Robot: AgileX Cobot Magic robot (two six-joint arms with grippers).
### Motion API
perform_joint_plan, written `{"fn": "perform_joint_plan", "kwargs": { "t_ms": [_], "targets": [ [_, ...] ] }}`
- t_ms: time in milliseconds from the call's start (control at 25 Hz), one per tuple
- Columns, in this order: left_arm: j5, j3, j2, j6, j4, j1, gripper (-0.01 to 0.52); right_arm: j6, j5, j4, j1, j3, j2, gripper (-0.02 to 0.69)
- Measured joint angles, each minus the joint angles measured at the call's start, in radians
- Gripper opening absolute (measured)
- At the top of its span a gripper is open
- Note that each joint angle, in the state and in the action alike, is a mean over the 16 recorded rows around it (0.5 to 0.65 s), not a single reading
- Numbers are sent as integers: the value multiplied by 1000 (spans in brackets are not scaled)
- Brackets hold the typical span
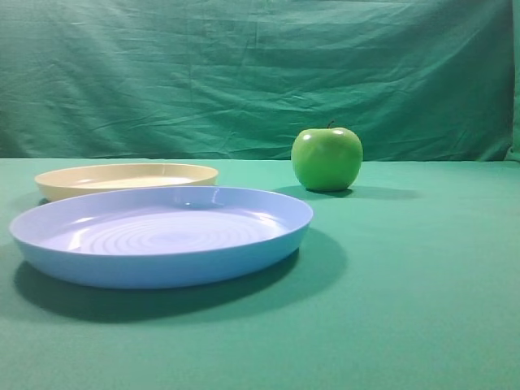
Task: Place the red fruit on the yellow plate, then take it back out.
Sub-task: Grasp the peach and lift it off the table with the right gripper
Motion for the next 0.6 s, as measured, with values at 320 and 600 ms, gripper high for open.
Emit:
{"fn": "perform_joint_plan", "kwargs": {
  "t_ms": [320, 600],
  "targets": [
    [0, 0, 0, -1, 0, 0, 0, 8, -71, -14, 0, 0, 126, 641],
    [0, 0, 0, -1, 0, 0, 0, 17, -103, -29, 0, -3, 201, 542]
  ]
}}
